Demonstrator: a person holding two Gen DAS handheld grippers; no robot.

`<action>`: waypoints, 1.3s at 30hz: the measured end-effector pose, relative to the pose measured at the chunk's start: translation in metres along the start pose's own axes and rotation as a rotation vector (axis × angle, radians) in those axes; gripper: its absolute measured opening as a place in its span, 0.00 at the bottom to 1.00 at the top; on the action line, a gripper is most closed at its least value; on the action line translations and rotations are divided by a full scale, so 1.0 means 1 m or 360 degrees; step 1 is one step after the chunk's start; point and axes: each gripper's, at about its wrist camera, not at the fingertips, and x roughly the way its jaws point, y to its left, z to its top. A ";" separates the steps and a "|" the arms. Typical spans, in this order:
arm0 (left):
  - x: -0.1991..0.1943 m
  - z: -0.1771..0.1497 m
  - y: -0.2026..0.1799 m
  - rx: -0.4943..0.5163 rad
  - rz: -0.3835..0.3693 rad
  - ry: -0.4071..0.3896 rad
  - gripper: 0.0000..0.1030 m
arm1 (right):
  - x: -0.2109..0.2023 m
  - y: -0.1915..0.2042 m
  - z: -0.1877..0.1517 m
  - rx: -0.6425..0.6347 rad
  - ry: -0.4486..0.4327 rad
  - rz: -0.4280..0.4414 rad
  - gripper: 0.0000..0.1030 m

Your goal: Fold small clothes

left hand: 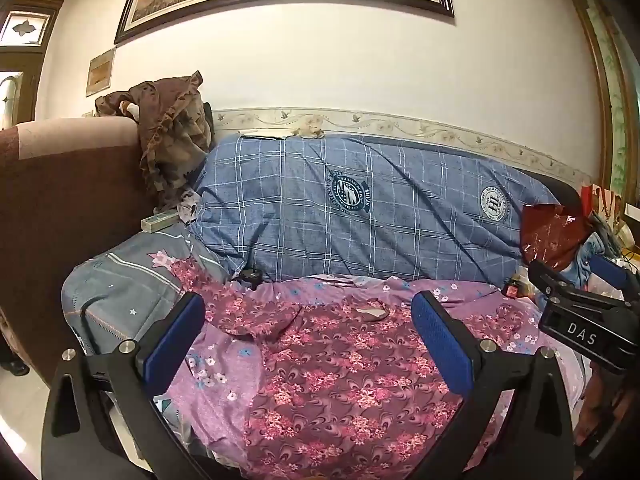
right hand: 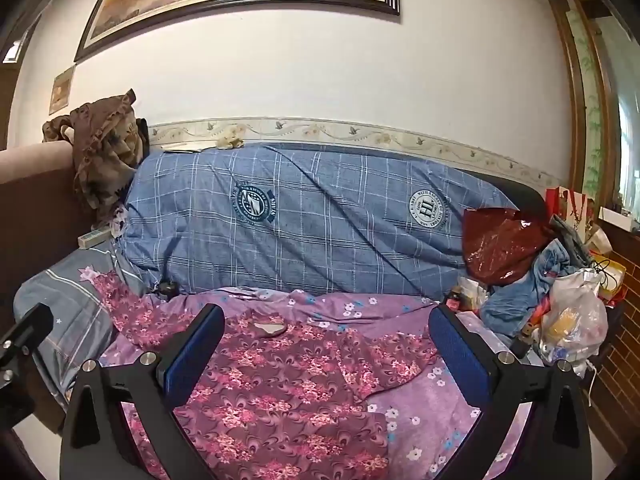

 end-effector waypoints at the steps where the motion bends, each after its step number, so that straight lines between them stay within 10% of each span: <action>1: 0.000 0.001 0.000 -0.0002 0.0000 0.0002 1.00 | 0.002 0.004 0.000 -0.0003 0.0002 0.0005 0.99; 39: 0.085 -0.034 -0.031 0.0099 -0.0006 0.0336 1.00 | 0.096 -0.012 -0.038 0.0055 0.0219 -0.0055 0.99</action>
